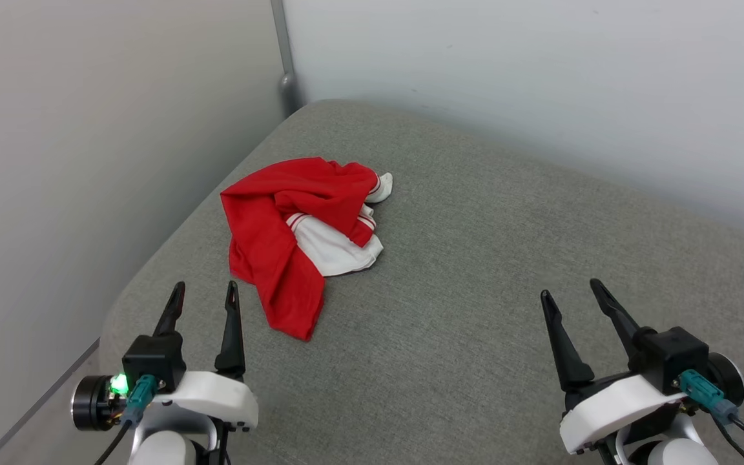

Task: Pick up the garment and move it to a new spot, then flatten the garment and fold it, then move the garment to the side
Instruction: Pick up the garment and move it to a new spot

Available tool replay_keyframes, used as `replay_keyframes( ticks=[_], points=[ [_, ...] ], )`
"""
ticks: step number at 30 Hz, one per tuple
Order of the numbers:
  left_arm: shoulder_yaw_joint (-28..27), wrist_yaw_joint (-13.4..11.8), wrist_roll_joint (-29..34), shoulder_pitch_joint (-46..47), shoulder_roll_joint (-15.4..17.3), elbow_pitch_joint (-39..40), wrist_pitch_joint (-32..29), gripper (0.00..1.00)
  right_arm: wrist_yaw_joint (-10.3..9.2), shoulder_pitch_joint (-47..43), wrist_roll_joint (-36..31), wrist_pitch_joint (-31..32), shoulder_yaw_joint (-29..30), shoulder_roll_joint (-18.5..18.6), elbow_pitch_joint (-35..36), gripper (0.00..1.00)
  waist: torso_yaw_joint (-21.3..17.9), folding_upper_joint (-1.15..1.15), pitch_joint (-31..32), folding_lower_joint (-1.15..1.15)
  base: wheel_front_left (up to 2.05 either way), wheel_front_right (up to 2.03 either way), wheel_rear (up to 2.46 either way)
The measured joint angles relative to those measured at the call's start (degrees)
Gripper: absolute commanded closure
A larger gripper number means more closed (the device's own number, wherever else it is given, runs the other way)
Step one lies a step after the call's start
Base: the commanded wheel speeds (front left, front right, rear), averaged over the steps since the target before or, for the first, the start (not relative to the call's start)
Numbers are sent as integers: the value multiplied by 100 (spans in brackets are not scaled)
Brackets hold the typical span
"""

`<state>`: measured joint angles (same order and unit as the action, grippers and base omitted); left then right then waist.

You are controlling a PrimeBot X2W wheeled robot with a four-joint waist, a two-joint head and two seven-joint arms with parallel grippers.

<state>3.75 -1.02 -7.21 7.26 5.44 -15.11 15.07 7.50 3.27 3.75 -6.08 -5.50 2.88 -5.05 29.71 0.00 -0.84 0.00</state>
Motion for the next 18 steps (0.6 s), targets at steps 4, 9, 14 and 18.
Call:
replay_keyframes(
  ticks=[4, 9, 14, 18],
  points=[
    [5, 102, -51, 364, 59, -93, 0, 0, 0, 2, -41, 97, -62, -1, 78, 0, -118, 0, -79, 0, 0, 0, 0],
    [-114, 257, -216, 1390, 260, -171, -278, 0, 0, 211, -263, 263, -58, -2, 331, 0, -348, 0, -419, 0, 0, 0, 0],
    [-279, 391, -343, 2535, 682, -304, -898, 0, 0, 478, -441, 398, -148, -3, 556, 0, -688, 0, -922, 1, 0, 0, 0],
    [-397, 483, -393, 3199, 1102, -453, -1524, 0, 0, 697, -490, 408, -148, -4, 632, 0, -1052, 0, -1357, 1, 0, 0, 0]
  ],
)
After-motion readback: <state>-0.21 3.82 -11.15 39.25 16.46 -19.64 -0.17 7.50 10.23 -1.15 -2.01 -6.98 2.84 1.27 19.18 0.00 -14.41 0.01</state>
